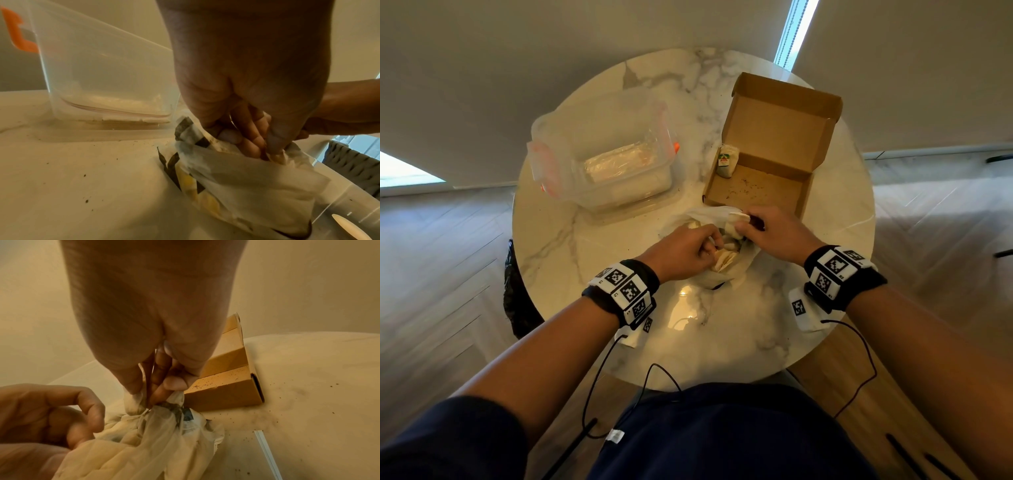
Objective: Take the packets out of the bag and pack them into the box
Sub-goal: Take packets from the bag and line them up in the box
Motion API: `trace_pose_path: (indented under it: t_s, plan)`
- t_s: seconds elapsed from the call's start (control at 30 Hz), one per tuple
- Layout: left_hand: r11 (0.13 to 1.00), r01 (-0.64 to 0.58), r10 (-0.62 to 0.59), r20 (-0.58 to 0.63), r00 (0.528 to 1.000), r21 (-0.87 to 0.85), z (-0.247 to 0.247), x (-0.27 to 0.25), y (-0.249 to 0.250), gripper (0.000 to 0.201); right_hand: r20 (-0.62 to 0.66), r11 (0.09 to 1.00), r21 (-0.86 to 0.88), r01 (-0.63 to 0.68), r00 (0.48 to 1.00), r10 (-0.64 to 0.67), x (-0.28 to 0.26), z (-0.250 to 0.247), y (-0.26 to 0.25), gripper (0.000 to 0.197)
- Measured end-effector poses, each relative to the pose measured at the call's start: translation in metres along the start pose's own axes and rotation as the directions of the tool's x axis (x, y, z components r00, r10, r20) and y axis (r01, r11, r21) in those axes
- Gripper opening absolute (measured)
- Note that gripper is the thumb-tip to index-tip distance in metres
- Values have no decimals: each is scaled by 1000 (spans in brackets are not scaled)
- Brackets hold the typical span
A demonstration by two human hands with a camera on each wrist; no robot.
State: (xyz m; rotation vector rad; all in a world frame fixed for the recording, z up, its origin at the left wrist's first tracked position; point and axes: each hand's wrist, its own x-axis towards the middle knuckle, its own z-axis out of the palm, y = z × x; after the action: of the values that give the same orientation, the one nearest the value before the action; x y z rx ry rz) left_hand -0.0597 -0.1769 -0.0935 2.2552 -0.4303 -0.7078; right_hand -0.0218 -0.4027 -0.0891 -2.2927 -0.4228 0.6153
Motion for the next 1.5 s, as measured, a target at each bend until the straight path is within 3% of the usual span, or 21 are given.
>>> trace_pose_path:
  t_s: [0.3,0.37,0.57,0.8,0.97,1.17,1.27,1.37,1.5]
  plan:
    - [968,-215,229,-107,967,131,-32,6,20,19,14,999,-3,48,999,-48,3,-2,-4,5]
    - [960,-235,254,-117,960,152,-40,11,20,20,19,998,-8,63,998,-63,4,-4,-6,15]
    - [959,-217,251,-184,950,184,-47,20,22,25,51,995,-22,101,994,-100,7,-10,-11,12]
    - [967,-204,227,-161,960,150,-51,30,22,29,102,991,-78,106,990,-98,13,-22,-12,11]
    - [975,-186,207,-210,955,118,-58,37,24,24,53,997,3,80,995,-80,13,-28,-19,14]
    - [971,-229,238,-231,943,66,-62,49,27,22,-60,994,-15,111,992,-112,18,-28,-19,16]
    - [988,-143,154,-274,949,62,-60,61,18,25,-138,997,-36,75,987,-79,22,-38,-12,20]
    - [994,-32,53,-212,976,102,-56,71,6,28,-178,999,-22,31,983,-34,27,-52,-8,24]
    - [984,-10,14,-23,1000,176,-44,72,0,37,-217,1000,1,-4,976,4,33,-73,-11,23]
